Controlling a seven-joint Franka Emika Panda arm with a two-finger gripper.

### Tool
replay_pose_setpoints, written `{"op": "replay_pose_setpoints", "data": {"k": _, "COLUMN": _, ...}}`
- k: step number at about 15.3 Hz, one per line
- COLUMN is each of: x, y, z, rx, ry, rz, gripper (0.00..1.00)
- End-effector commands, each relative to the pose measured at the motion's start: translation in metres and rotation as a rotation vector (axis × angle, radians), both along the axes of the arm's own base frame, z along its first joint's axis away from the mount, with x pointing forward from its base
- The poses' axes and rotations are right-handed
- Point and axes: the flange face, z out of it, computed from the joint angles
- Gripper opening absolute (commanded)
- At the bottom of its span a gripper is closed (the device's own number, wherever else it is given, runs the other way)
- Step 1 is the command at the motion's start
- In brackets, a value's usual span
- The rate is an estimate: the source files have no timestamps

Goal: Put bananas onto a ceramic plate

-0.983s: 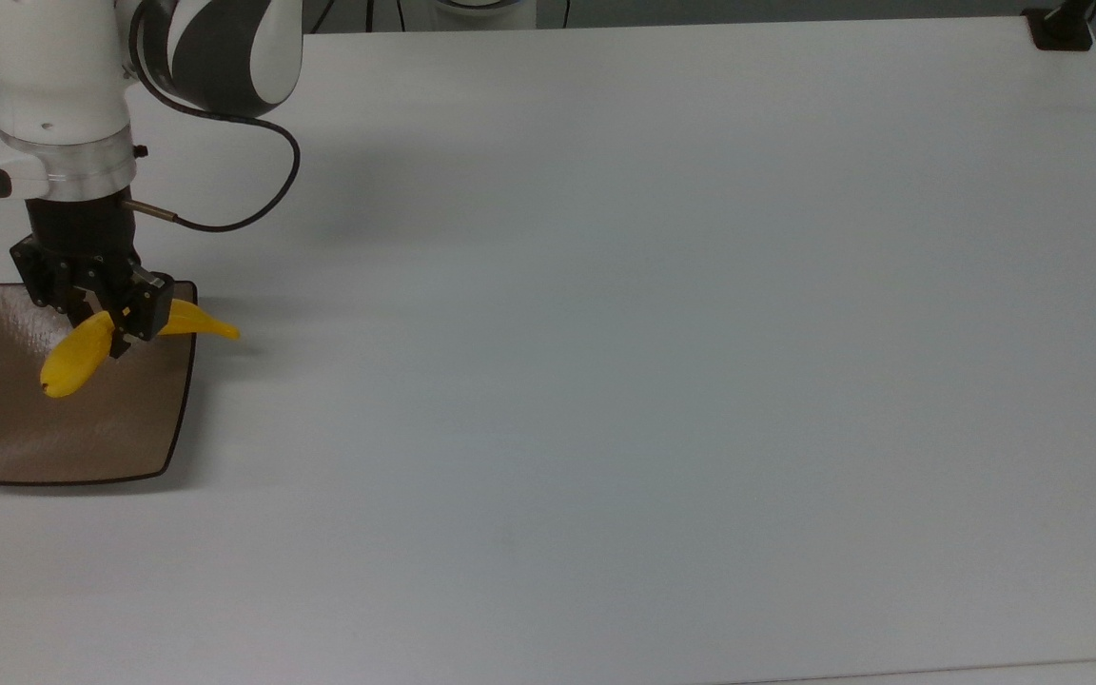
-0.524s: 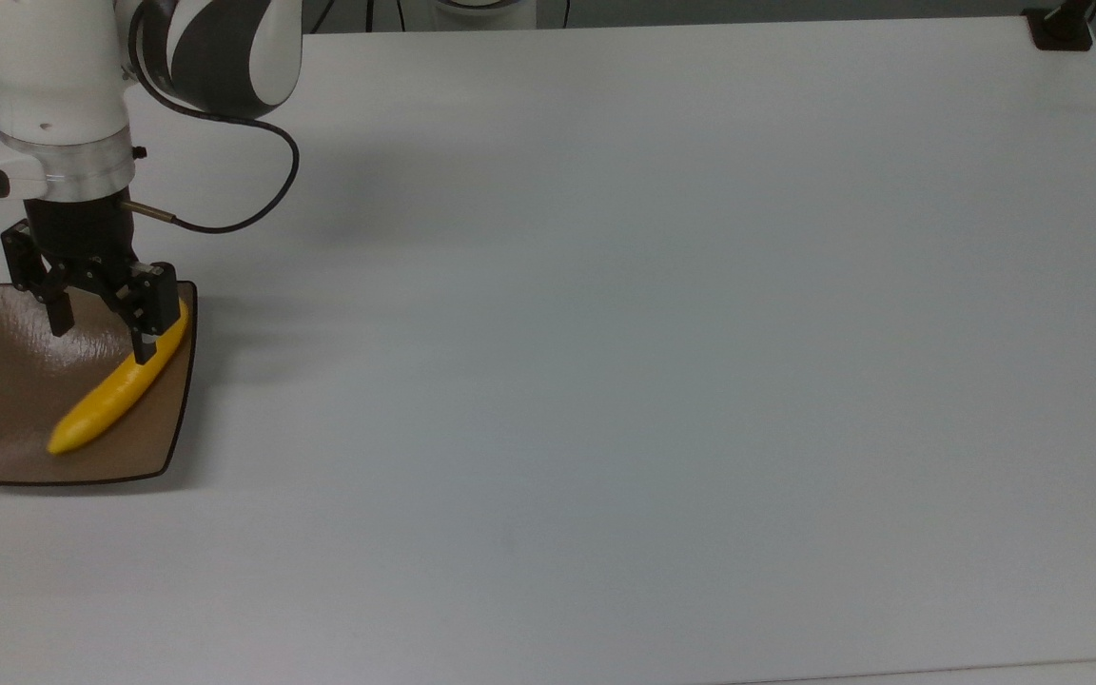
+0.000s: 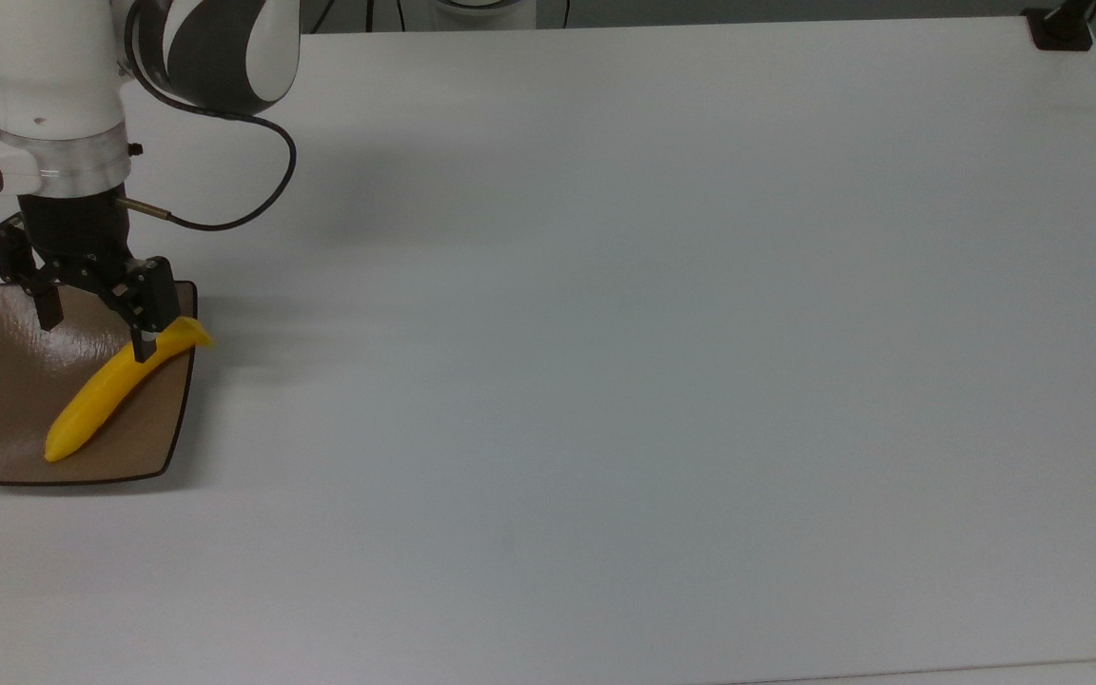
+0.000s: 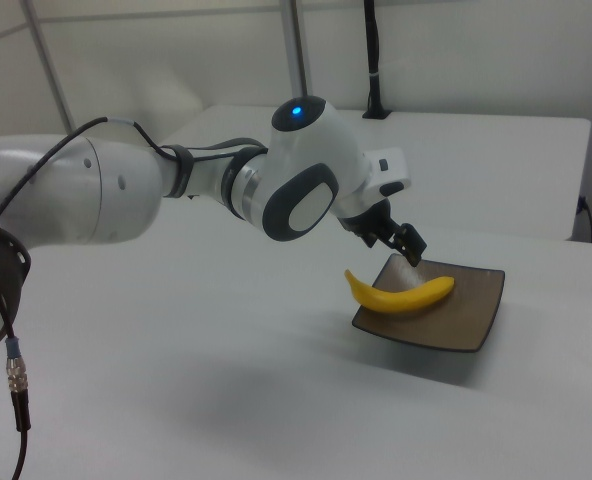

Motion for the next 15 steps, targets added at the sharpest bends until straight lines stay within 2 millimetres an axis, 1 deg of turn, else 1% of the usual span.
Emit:
{"op": "replay_pose_setpoints", "data": {"k": 1, "x": -0.009, "y": 0.013, "z": 0.024, "rx": 0.083, "ry": 0.059, "rz": -0.052, "gripper": 1.00}}
{"op": "replay_pose_setpoints", "data": {"k": 4, "x": -0.026, "y": 0.029, "z": 0.051, "rx": 0.121, "ry": 0.149, "rz": -0.032, "gripper": 1.00}}
{"op": "replay_pose_setpoints", "data": {"k": 5, "x": -0.032, "y": 0.041, "z": 0.062, "rx": 0.130, "ry": 0.181, "rz": -0.013, "gripper": 1.00}}
{"op": "replay_pose_setpoints", "data": {"k": 9, "x": -0.064, "y": 0.060, "z": 0.094, "rx": 0.173, "ry": 0.329, "rz": 0.029, "gripper": 1.00}}
{"op": "replay_pose_setpoints", "data": {"k": 10, "x": -0.073, "y": 0.070, "z": 0.102, "rx": 0.162, "ry": 0.353, "rz": 0.047, "gripper": 1.00}}
{"op": "replay_pose_setpoints", "data": {"k": 11, "x": -0.087, "y": 0.077, "z": 0.112, "rx": 0.136, "ry": 0.377, "rz": 0.059, "gripper": 1.00}}
{"op": "replay_pose_setpoints", "data": {"k": 13, "x": -0.097, "y": 0.091, "z": 0.118, "rx": 0.128, "ry": 0.416, "rz": 0.088, "gripper": 1.00}}
{"op": "replay_pose_setpoints", "data": {"k": 15, "x": -0.101, "y": 0.109, "z": 0.123, "rx": 0.113, "ry": 0.444, "rz": 0.117, "gripper": 1.00}}
